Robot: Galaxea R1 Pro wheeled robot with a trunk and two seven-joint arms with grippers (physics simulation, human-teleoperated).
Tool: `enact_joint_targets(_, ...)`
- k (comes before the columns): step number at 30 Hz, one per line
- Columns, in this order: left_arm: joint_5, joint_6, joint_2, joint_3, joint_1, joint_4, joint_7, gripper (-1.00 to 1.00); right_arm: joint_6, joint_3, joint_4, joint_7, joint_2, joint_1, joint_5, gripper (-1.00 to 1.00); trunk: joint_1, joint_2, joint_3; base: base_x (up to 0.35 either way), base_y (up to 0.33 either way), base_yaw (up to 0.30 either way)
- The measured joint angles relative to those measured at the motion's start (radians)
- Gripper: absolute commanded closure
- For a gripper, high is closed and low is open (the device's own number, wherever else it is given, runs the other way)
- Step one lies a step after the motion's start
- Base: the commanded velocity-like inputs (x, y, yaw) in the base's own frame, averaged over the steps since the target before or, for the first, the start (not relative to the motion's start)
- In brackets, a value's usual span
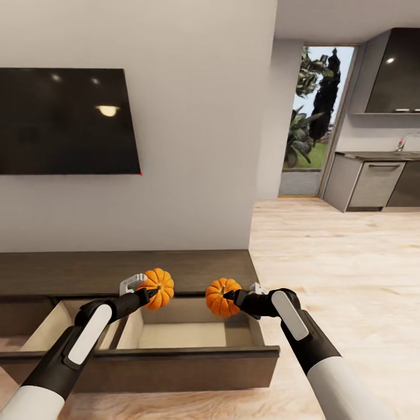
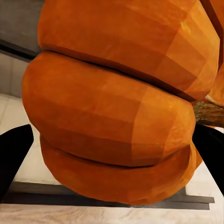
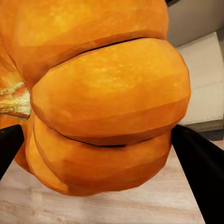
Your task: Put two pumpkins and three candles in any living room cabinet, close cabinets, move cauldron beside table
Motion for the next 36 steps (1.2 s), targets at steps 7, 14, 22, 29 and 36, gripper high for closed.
enact_joint_targets(7,0.001,0.0,0.001,0.001,0.0,-0.002,-0.001,1.0,-0.001,0.0,0.0,0.001,0.005,0.0,-0.001,1.0,0.0,0.0,0.0,0.037,0.006,0.0)
enact_joint_targets(14,0.004,0.001,0.001,0.001,0.0,-0.003,-0.002,1.0,-0.002,0.0,0.0,0.001,0.006,0.0,0.0,1.0,0.004,-0.007,-0.003,0.003,0.001,0.0)
enact_joint_targets(22,0.004,0.003,0.0,0.0,0.0,-0.003,-0.001,1.0,-0.002,0.0,0.0,0.003,0.006,0.0,0.0,1.0,0.019,-0.035,-0.016,0.0,0.0,0.0)
enact_joint_targets(29,0.005,0.005,0.0,0.001,0.0,-0.001,-0.001,1.0,-0.004,-0.003,0.0,0.005,0.005,0.0,-0.003,1.0,0.046,-0.084,-0.038,0.0,0.0,0.0)
enact_joint_targets(36,0.005,0.005,0.0,0.001,-0.001,0.0,0.0,1.0,-0.005,-0.006,0.0,0.007,0.004,0.0,-0.004,1.0,0.073,-0.133,-0.06,0.0,0.0,0.0)
